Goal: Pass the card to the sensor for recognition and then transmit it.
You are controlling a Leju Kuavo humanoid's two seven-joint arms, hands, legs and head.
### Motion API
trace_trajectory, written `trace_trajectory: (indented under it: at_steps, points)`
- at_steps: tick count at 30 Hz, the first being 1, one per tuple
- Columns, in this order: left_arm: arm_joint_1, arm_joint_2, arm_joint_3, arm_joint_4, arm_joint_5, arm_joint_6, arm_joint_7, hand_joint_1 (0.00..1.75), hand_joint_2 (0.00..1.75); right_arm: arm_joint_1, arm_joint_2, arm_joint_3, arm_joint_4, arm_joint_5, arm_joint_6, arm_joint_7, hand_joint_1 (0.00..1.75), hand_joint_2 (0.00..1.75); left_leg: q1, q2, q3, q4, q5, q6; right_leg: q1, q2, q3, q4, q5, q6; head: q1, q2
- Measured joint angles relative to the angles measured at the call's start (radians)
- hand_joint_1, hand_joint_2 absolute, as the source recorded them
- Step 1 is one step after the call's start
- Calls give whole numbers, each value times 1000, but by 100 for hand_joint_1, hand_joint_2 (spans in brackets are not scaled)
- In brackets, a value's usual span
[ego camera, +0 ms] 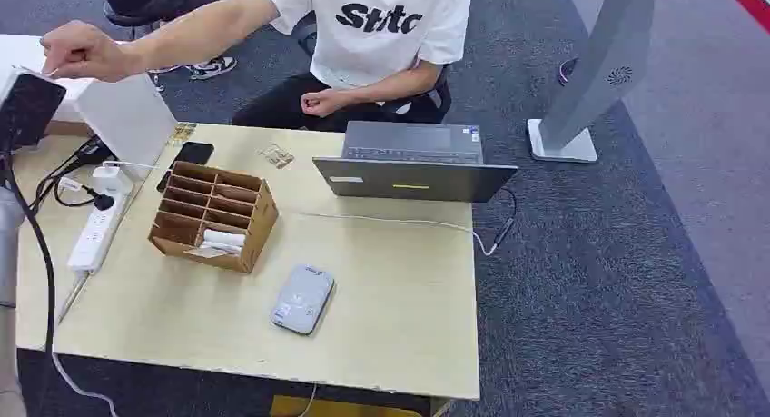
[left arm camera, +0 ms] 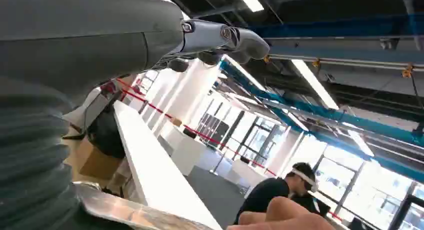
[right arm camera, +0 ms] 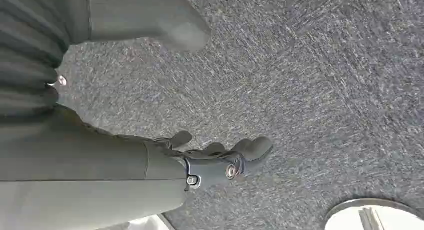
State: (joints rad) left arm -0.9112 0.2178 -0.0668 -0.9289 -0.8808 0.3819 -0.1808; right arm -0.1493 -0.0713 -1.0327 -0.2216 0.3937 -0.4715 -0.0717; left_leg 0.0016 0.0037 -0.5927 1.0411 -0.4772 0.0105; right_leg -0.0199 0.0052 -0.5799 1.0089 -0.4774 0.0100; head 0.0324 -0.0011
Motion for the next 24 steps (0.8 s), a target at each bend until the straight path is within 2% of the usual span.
trace_trajectory:
  at_steps: [1,2,3,4,24]
  points:
    - [0,-5,-3,3,0,-4,0,0,175,0,0,0,1,3,0,0,0,175,0,0,0,0,0,0,0,0,0,0,0,0,0,0]
    - [1,-7,-5,5,2,-7,0,12,175,0,0,0,1,4,0,0,0,175,0,0,0,0,0,0,0,0,0,0,0,0,0,0]
    - [0,-10,-9,7,2,-9,0,84,175,0,0,0,1,4,0,0,0,175,0,0,0,0,0,0,0,0,-1,0,0,0,0,0]
    - [0,-14,-12,9,3,-13,0,175,175,0,0,0,1,5,0,0,0,175,0,0,0,0,0,0,0,0,-1,0,0,0,0,0]
    - [33,-42,-39,12,8,-30,-2,175,175,11,0,0,1,11,2,-7,0,175,0,0,-1,0,0,0,0,0,-1,0,0,0,0,0]
